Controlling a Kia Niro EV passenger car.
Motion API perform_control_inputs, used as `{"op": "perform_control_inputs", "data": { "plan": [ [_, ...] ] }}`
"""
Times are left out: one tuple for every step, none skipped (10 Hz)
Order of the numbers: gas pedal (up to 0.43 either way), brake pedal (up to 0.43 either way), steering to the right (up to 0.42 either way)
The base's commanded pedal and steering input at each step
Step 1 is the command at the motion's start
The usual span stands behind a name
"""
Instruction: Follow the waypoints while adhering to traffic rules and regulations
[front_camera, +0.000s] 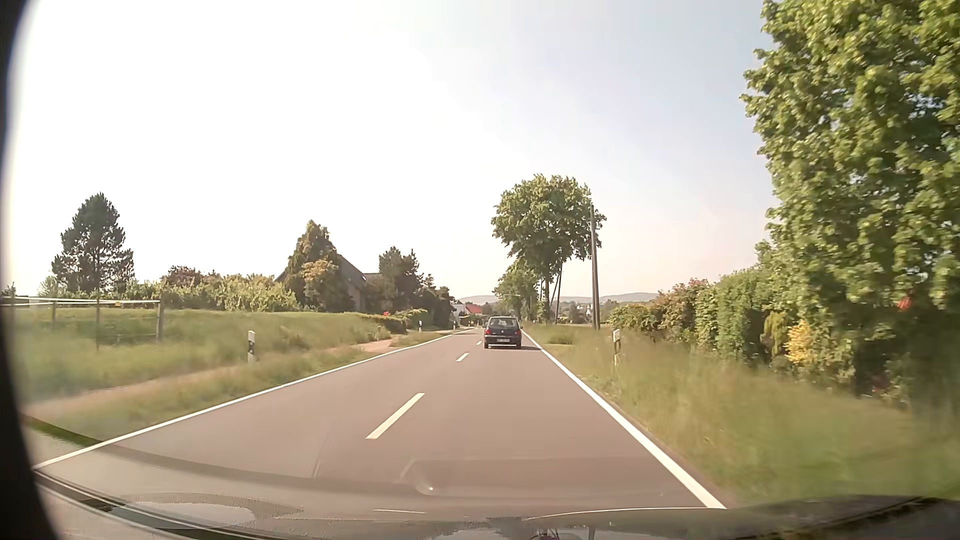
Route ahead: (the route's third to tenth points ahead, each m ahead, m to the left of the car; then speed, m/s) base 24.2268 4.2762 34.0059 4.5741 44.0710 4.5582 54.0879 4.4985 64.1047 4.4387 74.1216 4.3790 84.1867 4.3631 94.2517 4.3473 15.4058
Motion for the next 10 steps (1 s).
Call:
{"op": "perform_control_inputs", "data": {
  "plan": [
    [0.169, 0.0, -0.002],
    [0.169, 0.0, -0.002],
    [0.169, 0.0, -0.002],
    [0.169, 0.0, -0.002],
    [0.169, 0.0, -0.002],
    [0.169, 0.0, -0.002],
    [0.169, 0.0, -0.002],
    [0.169, 0.0, -0.002],
    [0.169, 0.0, -0.002],
    [0.169, 0.0, -0.003]
  ]
}}
